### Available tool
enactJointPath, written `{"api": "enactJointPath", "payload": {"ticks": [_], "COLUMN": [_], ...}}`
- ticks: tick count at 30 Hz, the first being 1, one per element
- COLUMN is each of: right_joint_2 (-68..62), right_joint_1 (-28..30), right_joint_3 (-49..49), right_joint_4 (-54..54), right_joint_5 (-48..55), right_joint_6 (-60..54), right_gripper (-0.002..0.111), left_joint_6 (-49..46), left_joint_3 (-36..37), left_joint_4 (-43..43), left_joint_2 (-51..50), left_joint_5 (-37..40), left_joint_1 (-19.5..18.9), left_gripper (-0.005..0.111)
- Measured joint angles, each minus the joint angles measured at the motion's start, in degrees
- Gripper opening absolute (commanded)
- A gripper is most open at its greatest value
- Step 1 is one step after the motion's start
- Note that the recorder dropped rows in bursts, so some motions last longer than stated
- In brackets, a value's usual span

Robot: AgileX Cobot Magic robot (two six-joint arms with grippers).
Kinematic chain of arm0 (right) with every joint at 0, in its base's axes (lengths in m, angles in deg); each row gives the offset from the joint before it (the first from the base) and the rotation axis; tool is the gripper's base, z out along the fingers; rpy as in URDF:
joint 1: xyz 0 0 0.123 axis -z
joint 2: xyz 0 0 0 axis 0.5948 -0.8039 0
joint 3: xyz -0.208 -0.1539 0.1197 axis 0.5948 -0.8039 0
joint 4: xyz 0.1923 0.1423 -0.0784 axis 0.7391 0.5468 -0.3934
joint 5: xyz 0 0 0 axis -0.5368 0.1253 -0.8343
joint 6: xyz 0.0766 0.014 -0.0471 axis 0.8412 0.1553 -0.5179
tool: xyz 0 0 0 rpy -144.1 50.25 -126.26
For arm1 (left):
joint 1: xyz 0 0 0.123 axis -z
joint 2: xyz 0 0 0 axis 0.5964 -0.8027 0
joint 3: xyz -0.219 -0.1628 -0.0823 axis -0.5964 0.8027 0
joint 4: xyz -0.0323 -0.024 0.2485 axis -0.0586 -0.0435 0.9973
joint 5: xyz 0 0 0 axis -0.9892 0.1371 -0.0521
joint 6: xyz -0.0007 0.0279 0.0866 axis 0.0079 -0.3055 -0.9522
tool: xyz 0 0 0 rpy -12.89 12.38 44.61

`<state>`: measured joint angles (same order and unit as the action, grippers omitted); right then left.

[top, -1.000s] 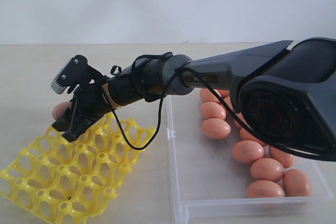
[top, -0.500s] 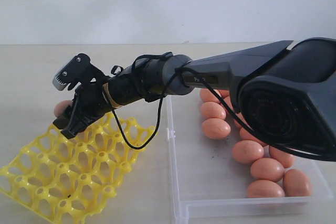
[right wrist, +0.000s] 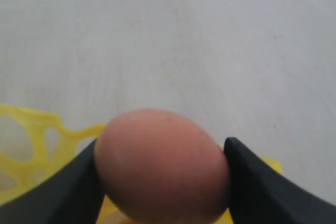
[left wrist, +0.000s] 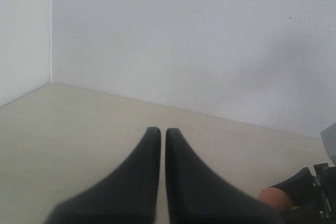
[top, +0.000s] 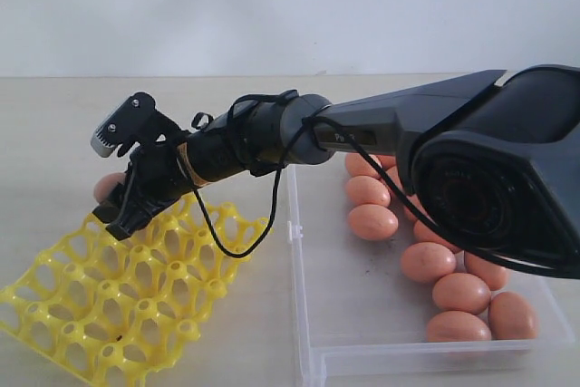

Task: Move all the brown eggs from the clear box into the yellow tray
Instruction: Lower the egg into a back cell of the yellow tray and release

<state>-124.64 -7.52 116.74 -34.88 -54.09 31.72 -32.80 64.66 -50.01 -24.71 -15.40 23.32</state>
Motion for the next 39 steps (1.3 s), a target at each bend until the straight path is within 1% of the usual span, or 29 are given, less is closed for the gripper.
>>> {"api": "enactJointPath", "payload": {"ticks": [18,39], "right_joint_2": [0.04,0.17], "right_joint_1": [0.00,0.00], "right_joint_3": [0.00,0.00], "right_joint_4": [0.00,0.00], "right_joint_5": [4.58,6.94], "right_joint_6": [3.33,5.88], "right_gripper": [0.069,0.069], "left_joint_6": [0.00,0.00], "left_joint_3": [0.00,0.00], "left_joint_4": [0.00,0.00], "left_joint_2": [0.00,0.00], "left_joint_5": [0.00,0.00], "left_joint_1": [0.00,0.00], "left_gripper": [0.004,0.004]}}
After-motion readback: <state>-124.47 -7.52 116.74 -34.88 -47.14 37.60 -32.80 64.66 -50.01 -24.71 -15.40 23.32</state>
